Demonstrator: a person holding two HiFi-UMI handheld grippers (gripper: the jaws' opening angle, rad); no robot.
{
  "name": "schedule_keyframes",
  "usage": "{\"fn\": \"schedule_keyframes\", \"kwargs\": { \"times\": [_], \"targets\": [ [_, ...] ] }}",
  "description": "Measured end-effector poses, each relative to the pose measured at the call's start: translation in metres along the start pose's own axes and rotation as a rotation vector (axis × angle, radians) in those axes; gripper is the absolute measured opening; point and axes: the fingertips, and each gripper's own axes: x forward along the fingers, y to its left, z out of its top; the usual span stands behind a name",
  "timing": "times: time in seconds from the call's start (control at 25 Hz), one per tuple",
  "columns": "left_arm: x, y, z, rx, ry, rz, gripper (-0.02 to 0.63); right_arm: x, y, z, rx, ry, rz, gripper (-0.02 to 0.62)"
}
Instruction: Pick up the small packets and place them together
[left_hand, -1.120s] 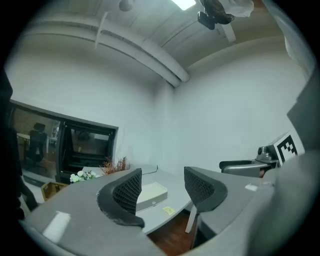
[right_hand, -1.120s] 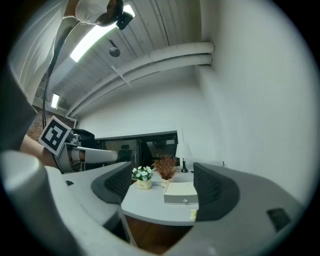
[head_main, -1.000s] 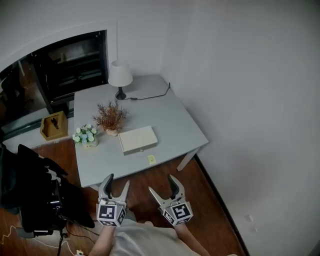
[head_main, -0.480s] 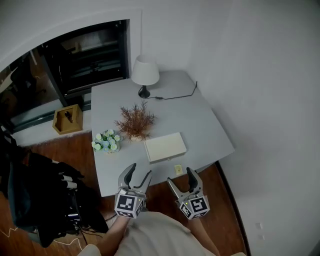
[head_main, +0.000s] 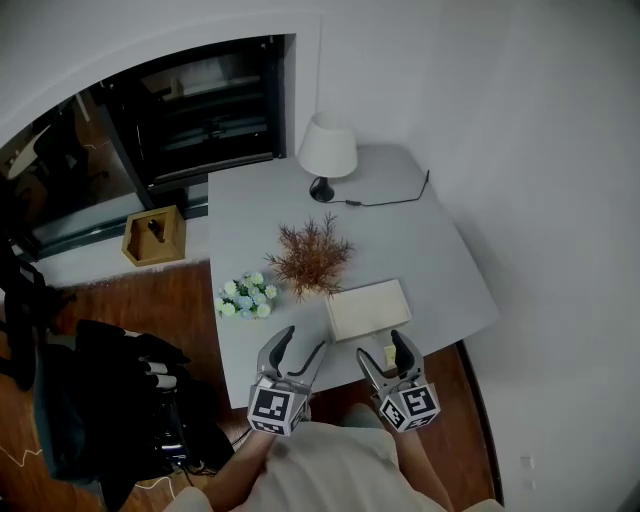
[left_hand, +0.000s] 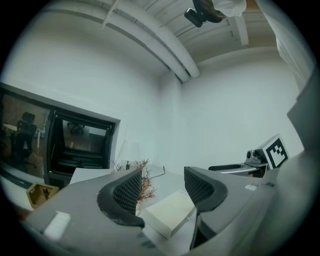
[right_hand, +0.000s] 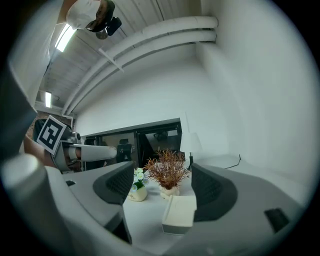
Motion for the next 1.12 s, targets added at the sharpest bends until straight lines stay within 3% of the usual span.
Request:
{"fn": "schedule_keyframes", "kwargs": {
  "times": [0.16,0.6,0.84,0.92,1.0,1.12],
  "targets": [
    [0.008,0.016,-0.008,-0.009,0.012,0.032,0.253,0.010,-0.010,-0.015,0.001,0.050,0.010,0.354],
    [0.046,0.013,-0.012,0.031,0.047,0.121,0.252,0.039,-0.084,-0.036,0.024,0.139,0.047,0.354],
    [0.060,0.007,-0.013,0.022,0.057,0.163,0.252,0.023,-0.092,-0.113,0.087,0.406,0.075,0.354],
    [0.061,0.004,-0.014,0.025,0.062,0.167,0.252,0.016,-0.092,-0.153,0.143,0.558,0.091,0.201],
    [0.061,0.002,-0.014,0.019,0.059,0.177,0.252,0.016,-0.091,-0.188,0.186,0.686,0.116,0.201],
    [0.059,0.000,-0.013,0.020,0.060,0.187,0.252,0.023,-0.096,-0.221,0.157,0.796,0.126,0.201]
  ]
}}
